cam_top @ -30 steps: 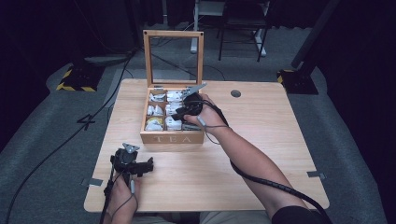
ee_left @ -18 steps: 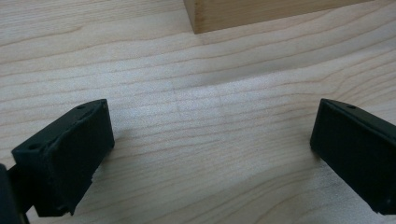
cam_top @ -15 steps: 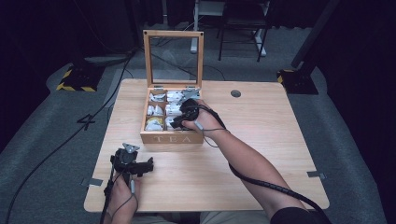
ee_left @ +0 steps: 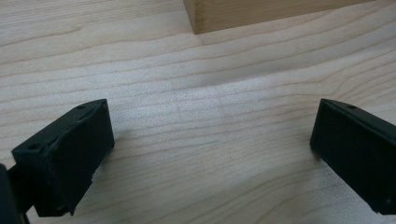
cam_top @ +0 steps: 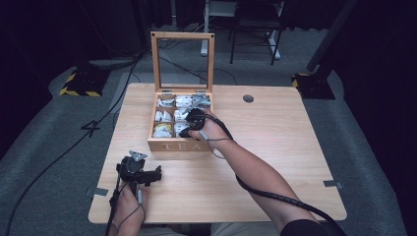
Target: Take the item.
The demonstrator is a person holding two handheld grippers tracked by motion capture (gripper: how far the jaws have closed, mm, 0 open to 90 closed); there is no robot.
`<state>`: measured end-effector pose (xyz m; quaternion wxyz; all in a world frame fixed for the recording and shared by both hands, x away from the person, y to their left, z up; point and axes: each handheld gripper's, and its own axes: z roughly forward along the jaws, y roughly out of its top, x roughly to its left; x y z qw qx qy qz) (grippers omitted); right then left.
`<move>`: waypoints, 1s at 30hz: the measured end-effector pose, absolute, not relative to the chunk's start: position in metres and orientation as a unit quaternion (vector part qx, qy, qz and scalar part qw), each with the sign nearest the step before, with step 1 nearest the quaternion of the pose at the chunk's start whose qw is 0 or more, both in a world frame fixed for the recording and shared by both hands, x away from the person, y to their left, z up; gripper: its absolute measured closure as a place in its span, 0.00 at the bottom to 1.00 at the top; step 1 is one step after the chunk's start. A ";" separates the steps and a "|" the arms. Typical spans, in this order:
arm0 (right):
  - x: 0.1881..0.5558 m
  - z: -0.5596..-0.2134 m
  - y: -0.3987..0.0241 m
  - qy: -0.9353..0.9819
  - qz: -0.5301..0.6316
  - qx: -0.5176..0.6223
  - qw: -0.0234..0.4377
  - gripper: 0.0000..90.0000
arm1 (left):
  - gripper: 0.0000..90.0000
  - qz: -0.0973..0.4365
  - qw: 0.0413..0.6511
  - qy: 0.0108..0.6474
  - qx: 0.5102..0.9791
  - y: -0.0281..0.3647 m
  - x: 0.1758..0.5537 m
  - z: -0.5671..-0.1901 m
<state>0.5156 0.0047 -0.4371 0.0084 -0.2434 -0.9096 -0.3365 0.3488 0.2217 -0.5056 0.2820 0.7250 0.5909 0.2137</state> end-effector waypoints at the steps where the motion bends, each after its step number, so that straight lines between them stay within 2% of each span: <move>1: 0.515 -0.437 0.005 -0.911 -0.335 -0.242 0.005 0.92 | 0.00 0.214 0.282 0.591 0.725 0.222 0.349 -0.506; 5: 0.514 -0.436 0.005 -0.913 -0.331 -0.237 -0.002 1.00 | 0.00 0.214 0.282 0.591 0.725 0.222 0.349 -0.506; 30: 0.506 -0.392 -0.013 -0.873 -0.432 -0.224 -0.034 1.00 | 0.00 0.213 0.282 0.592 0.724 0.221 0.349 -0.505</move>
